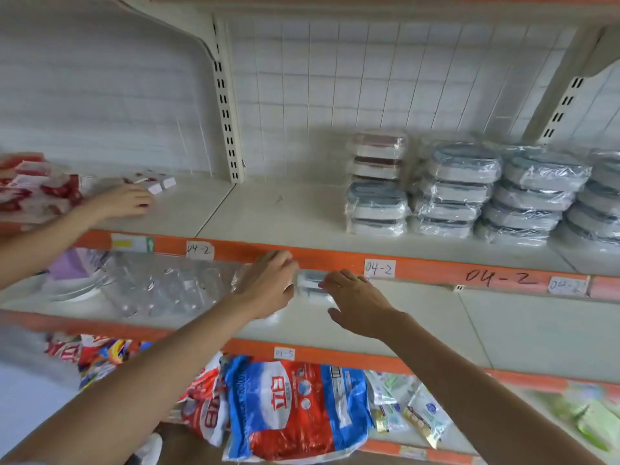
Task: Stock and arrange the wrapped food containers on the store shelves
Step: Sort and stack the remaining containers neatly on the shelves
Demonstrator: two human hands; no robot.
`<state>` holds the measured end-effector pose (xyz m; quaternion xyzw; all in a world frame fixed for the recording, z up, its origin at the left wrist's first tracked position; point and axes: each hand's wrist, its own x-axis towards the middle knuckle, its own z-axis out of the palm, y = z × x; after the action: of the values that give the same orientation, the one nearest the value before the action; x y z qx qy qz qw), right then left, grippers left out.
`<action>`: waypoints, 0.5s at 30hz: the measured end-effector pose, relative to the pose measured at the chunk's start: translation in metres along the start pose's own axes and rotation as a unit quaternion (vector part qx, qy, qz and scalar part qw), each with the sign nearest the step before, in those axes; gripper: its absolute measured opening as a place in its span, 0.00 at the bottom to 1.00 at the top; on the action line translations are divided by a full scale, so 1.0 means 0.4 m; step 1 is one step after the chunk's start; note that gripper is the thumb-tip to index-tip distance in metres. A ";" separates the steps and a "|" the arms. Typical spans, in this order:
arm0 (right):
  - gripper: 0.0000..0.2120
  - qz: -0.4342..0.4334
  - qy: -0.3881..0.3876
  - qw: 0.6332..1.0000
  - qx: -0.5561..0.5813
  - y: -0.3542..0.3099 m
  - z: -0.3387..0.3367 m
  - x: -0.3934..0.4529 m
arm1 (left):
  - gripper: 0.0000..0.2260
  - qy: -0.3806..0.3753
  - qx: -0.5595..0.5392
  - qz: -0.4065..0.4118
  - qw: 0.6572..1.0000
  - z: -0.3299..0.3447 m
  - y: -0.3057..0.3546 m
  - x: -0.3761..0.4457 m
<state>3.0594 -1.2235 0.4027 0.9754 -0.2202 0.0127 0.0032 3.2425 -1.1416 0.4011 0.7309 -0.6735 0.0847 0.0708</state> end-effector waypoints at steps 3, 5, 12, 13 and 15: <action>0.27 0.010 -0.060 0.998 -0.005 -0.027 0.054 -0.056 | 0.17 -0.022 -0.048 0.003 0.999 0.047 0.030 -0.078; 0.28 0.019 -0.075 0.997 0.000 -0.034 0.075 -0.068 | 0.18 -0.050 -0.069 -0.003 0.996 0.069 0.042 -0.115; 0.28 0.028 -0.107 0.993 0.036 -0.031 0.167 -0.024 | 0.20 -0.102 -0.100 -0.048 0.989 0.134 0.008 -0.116; 0.28 0.029 -0.105 0.993 0.040 -0.017 0.186 -0.009 | 0.21 -0.103 -0.110 -0.054 0.987 0.149 0.004 -0.101; 0.28 0.033 -0.096 0.994 0.044 0.018 0.245 0.029 | 0.21 -0.105 -0.134 -0.068 0.983 0.202 -0.002 -0.071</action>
<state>3.0690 -1.2359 0.3051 0.9635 -0.2507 -0.0715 -0.0610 3.2433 -1.1316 0.3160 0.7635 -0.6315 -0.0882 0.1025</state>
